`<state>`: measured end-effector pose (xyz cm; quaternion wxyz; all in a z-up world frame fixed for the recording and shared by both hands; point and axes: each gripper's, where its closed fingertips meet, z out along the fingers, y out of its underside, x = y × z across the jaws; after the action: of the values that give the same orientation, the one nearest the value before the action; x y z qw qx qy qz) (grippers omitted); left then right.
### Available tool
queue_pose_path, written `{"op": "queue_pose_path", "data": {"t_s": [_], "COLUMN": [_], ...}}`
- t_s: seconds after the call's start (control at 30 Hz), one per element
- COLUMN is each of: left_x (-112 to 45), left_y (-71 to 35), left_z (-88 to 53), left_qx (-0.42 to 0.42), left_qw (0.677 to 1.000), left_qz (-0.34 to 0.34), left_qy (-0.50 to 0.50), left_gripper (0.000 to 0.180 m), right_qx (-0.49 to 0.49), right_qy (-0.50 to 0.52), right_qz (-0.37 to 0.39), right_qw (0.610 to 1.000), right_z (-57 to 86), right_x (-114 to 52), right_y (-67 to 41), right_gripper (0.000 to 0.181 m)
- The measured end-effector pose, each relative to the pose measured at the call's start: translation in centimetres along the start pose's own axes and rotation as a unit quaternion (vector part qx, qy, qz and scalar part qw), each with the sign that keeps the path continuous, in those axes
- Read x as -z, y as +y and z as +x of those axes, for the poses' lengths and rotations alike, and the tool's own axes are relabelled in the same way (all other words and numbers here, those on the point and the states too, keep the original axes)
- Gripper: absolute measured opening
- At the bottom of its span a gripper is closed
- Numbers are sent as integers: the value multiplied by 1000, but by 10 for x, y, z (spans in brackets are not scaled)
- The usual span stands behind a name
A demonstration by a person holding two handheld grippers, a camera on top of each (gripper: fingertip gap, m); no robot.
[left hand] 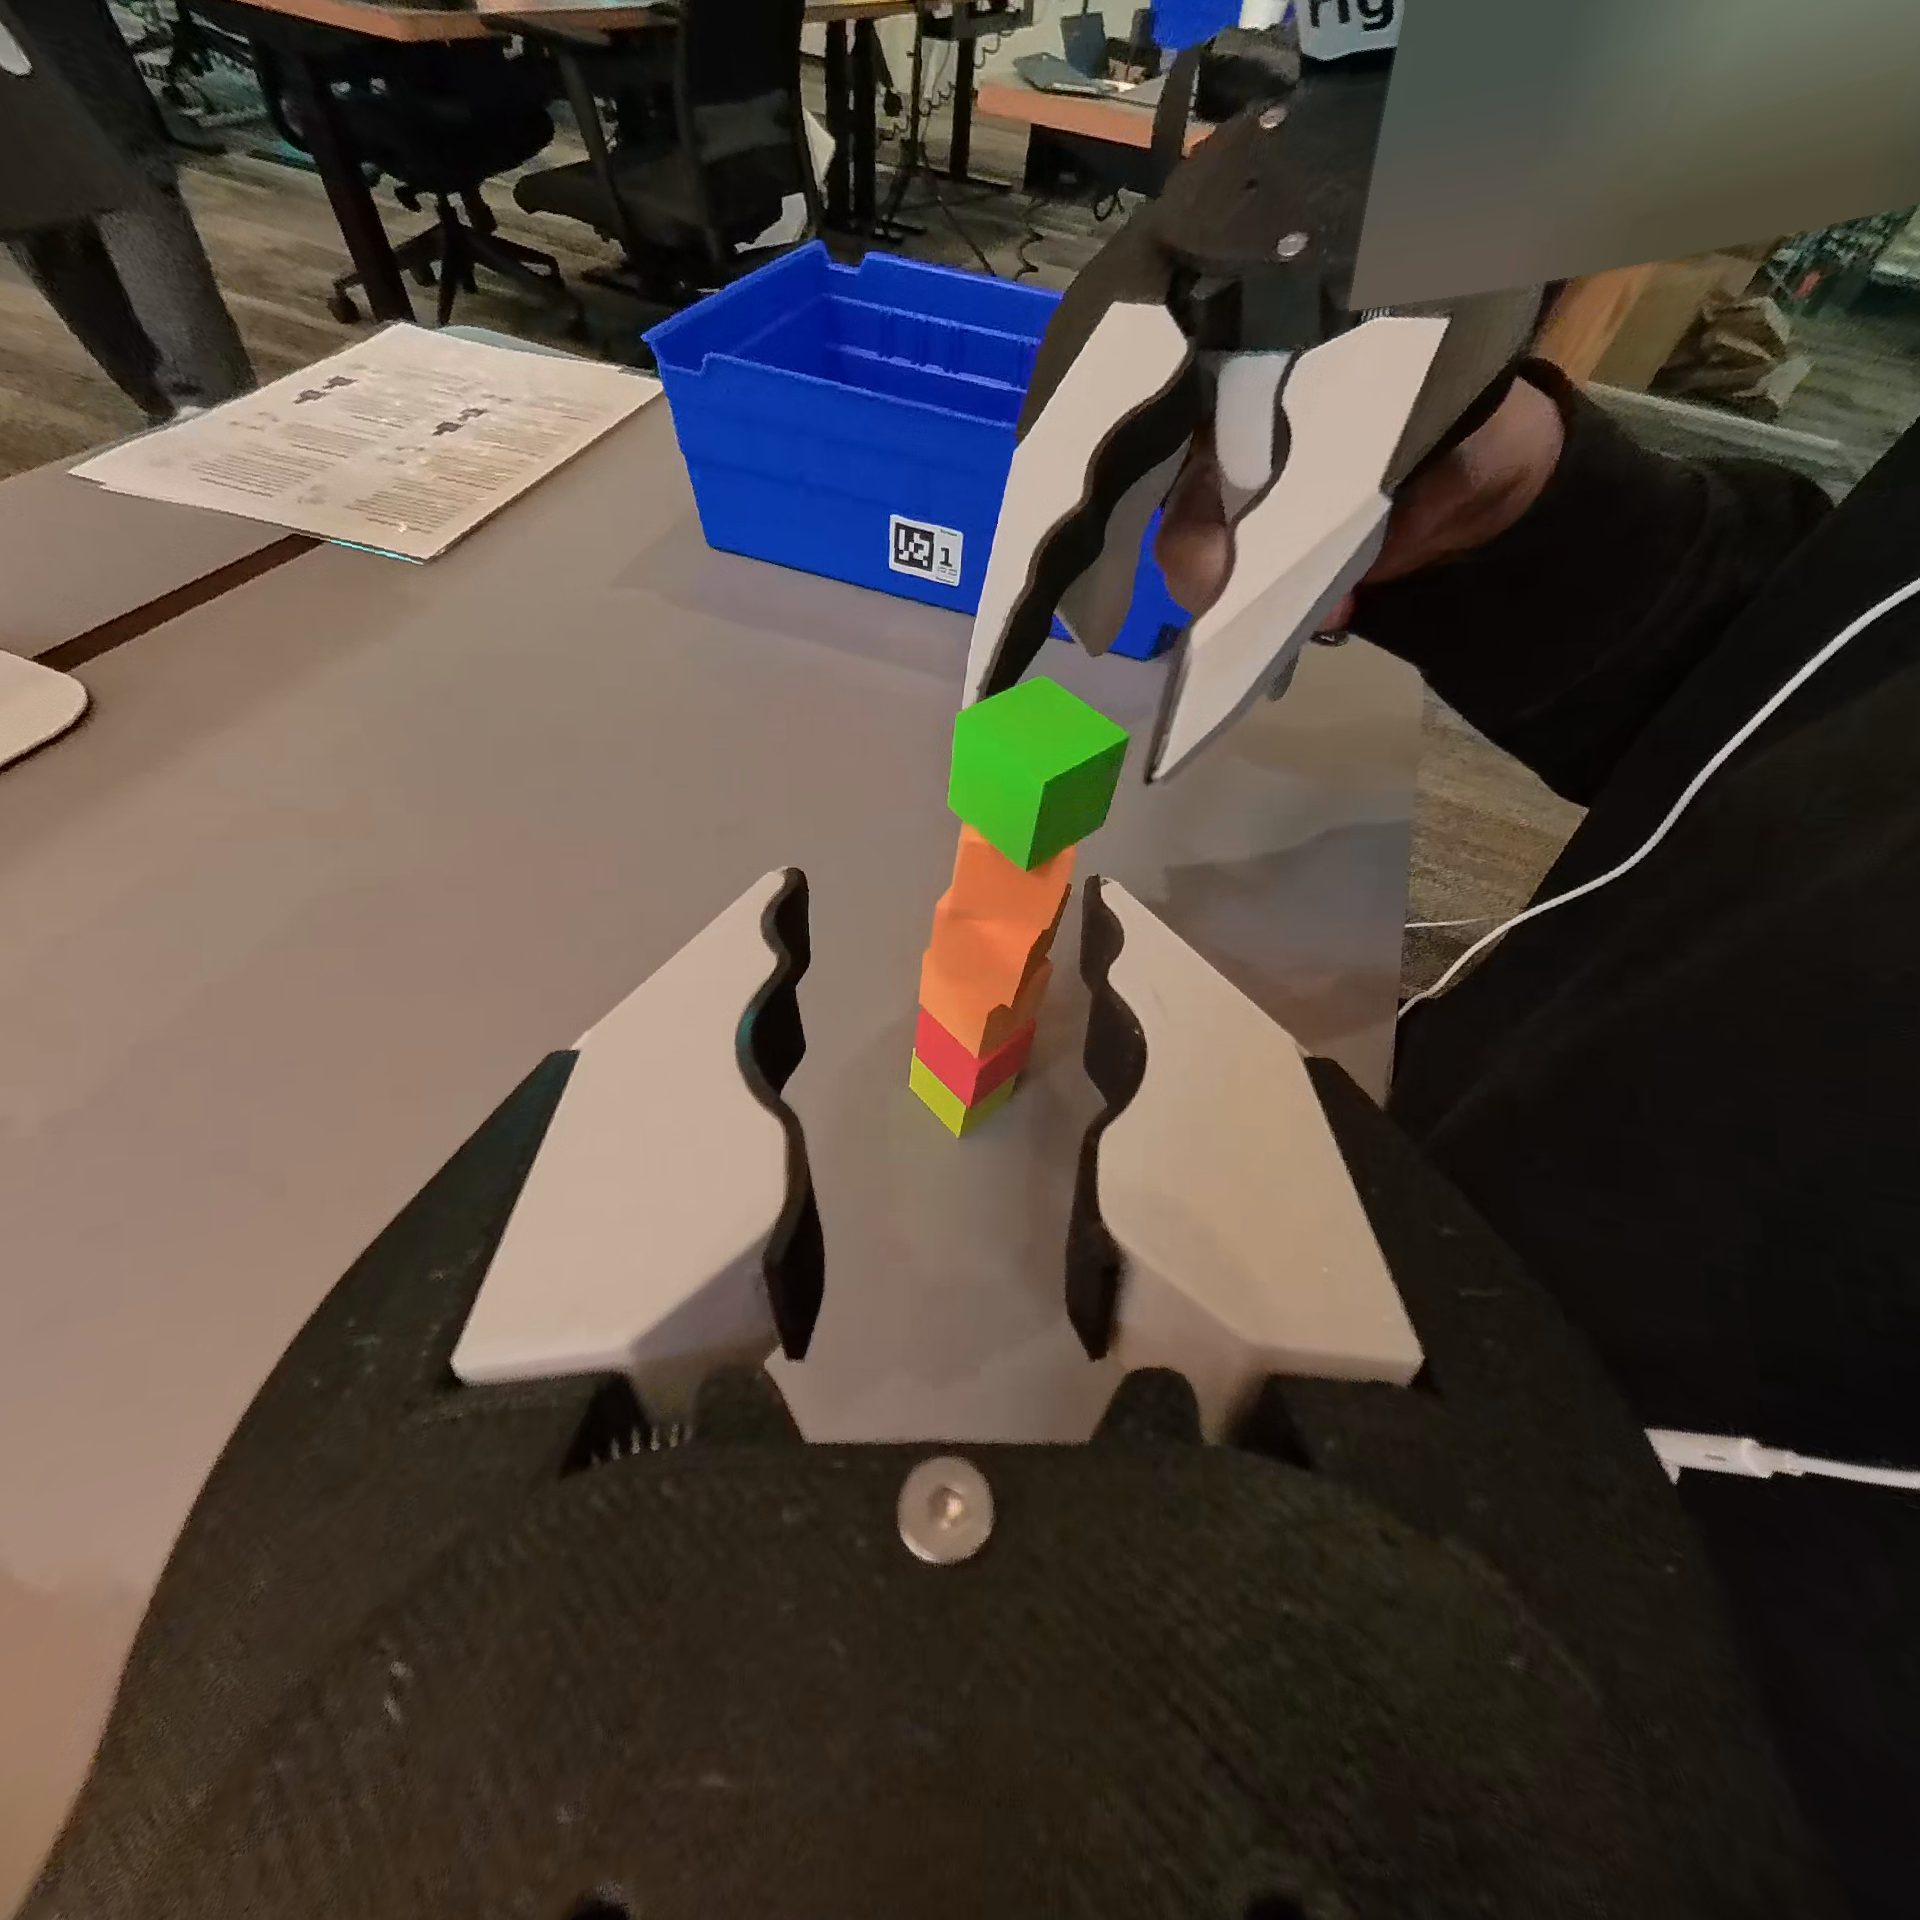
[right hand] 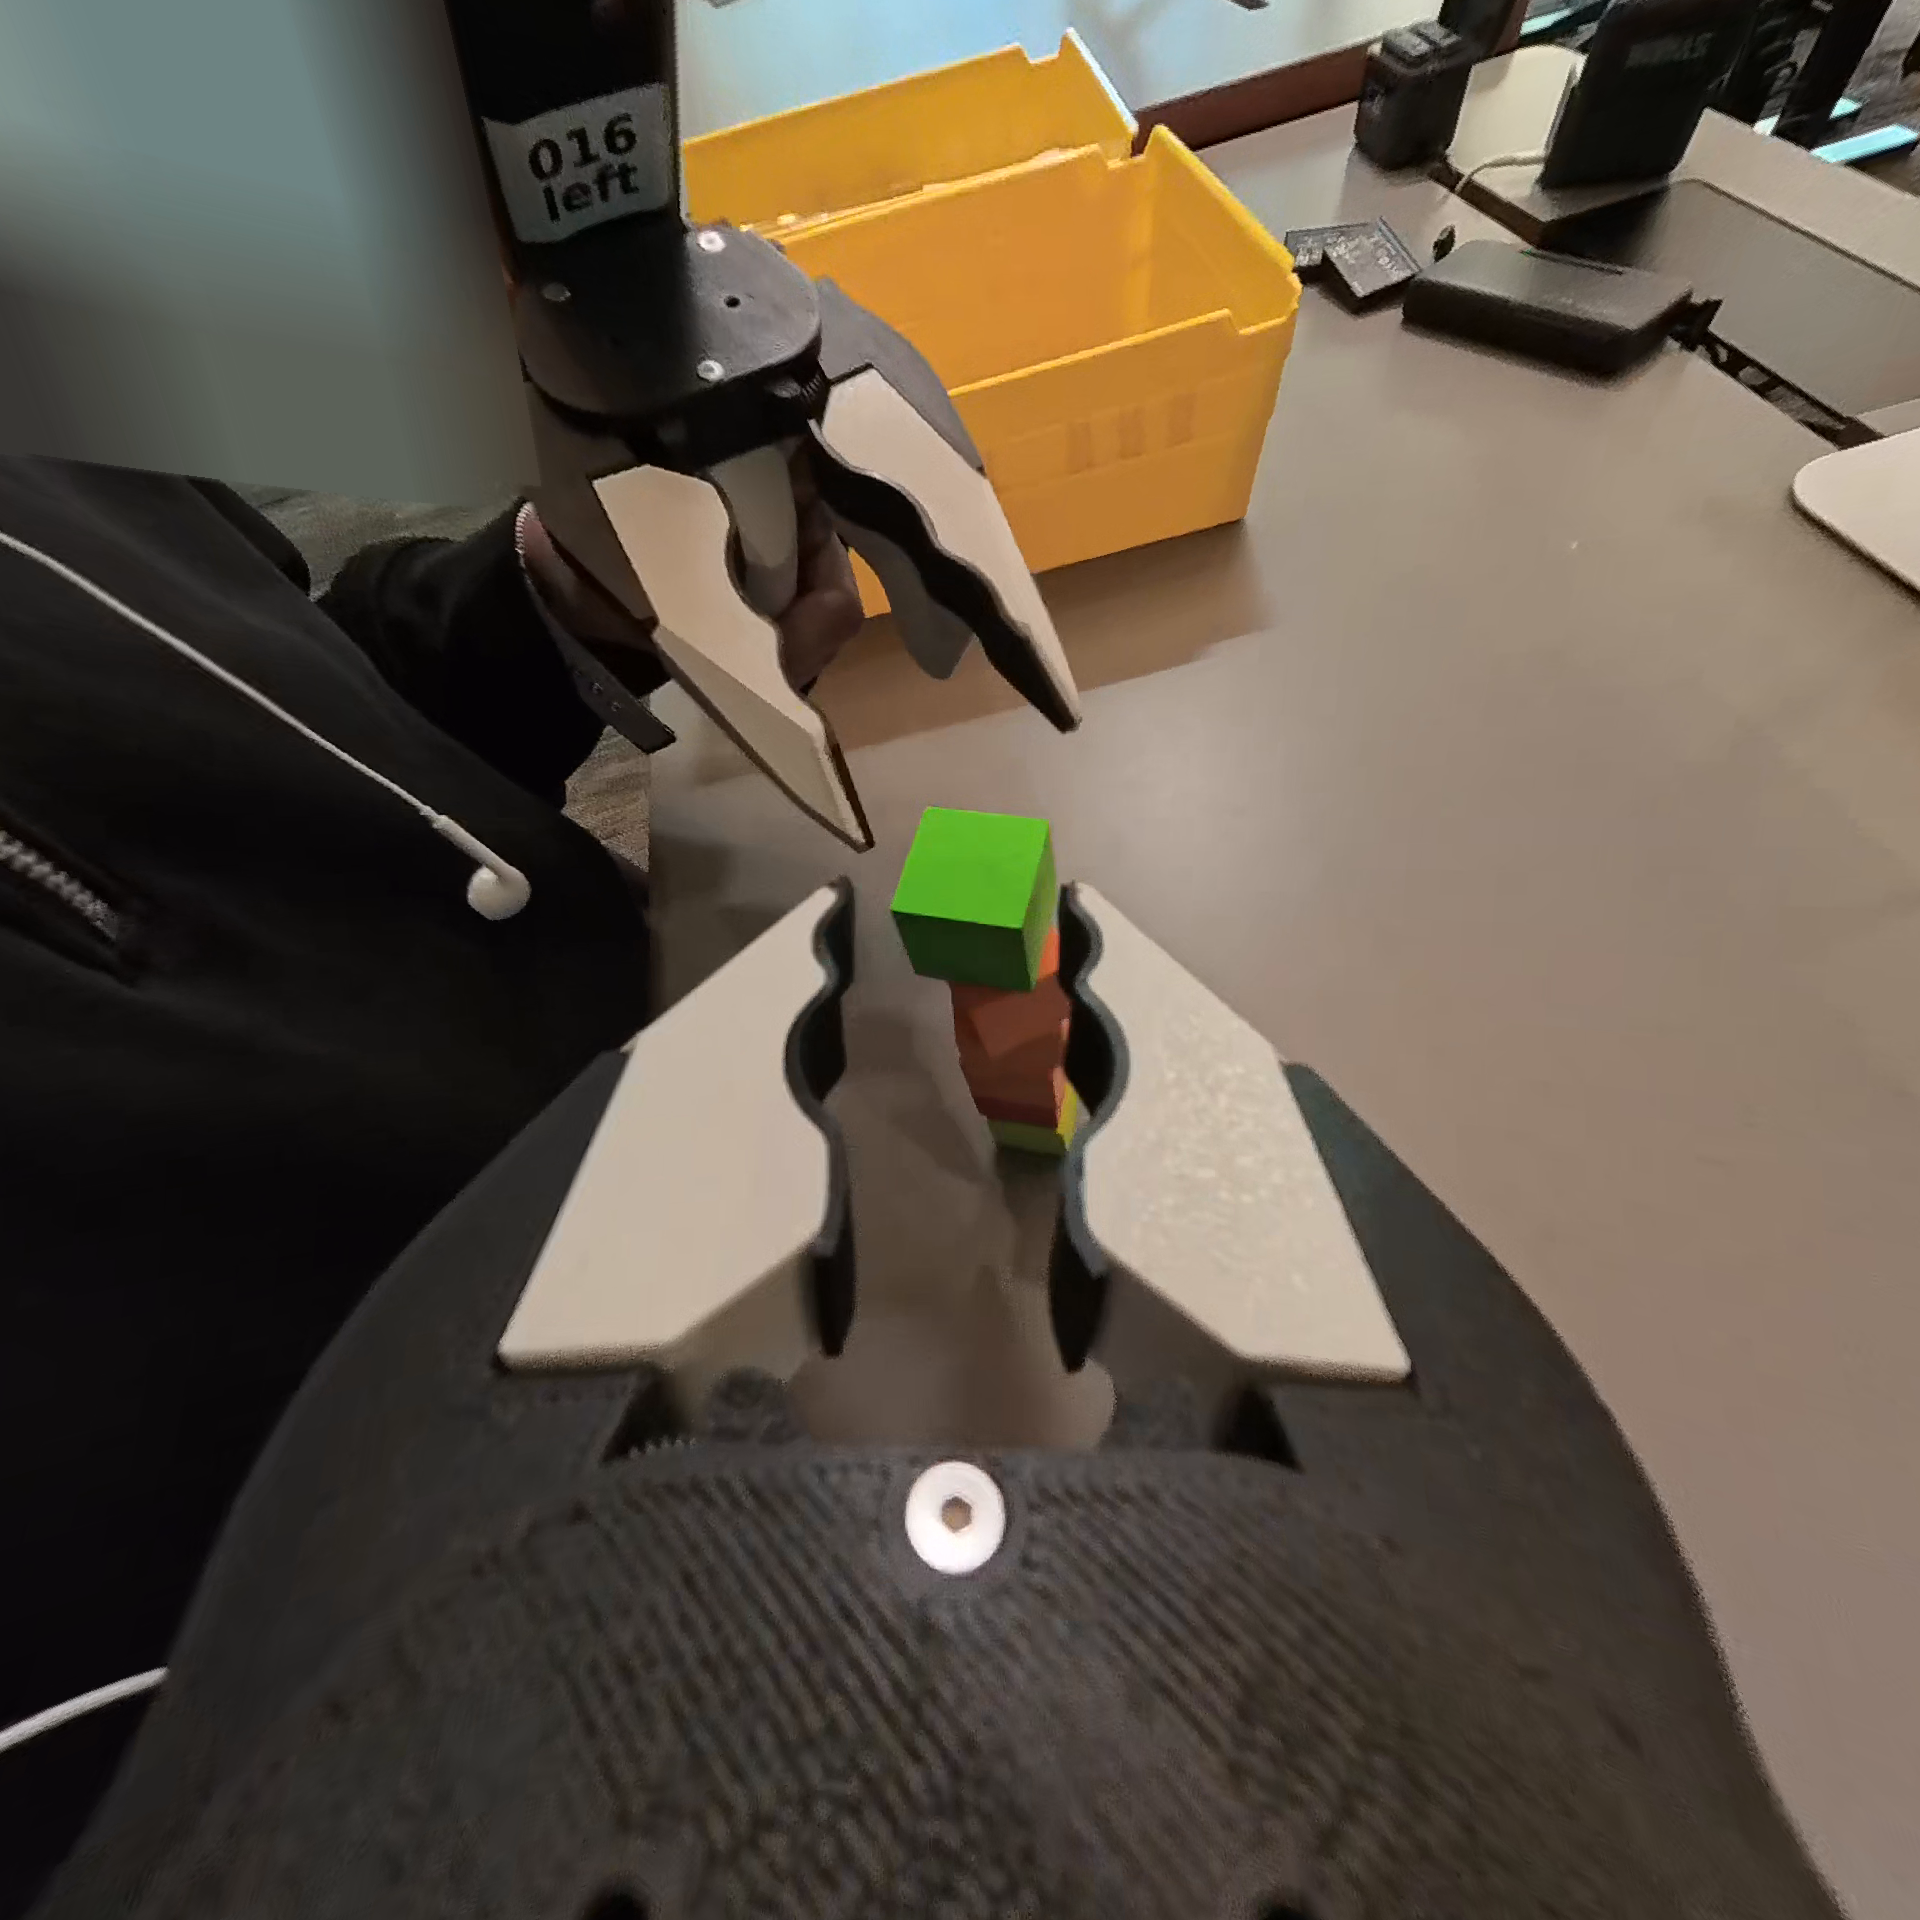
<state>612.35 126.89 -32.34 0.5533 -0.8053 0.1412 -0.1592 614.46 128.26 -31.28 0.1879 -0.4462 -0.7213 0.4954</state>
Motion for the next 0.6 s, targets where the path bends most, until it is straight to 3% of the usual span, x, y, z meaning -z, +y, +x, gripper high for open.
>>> {"op": "queue_pose_path", "data": {"t_s": [0.17, 0.4, 0.6], "left_x": [4, 11, 12], "left_y": [2, 9, 9], "left_z": [-2, -13, -19], "left_qx": [3, 24, 33], "left_qw": [1000, 999, 998], "left_qz": [4, 14, 24], "left_qy": [-6, -26, -41], "left_gripper": [50, 47, 44], "right_qx": [5, -28, 28], "right_qy": [13, -9, -87], "right_qz": [55, 129, 62], "right_qw": [998, 991, 994], "right_z": [-2, -18, -67], "right_x": [16, 36, -5], "right_y": [-10, 1, 34], "right_gripper": [42, 31, 0]}}
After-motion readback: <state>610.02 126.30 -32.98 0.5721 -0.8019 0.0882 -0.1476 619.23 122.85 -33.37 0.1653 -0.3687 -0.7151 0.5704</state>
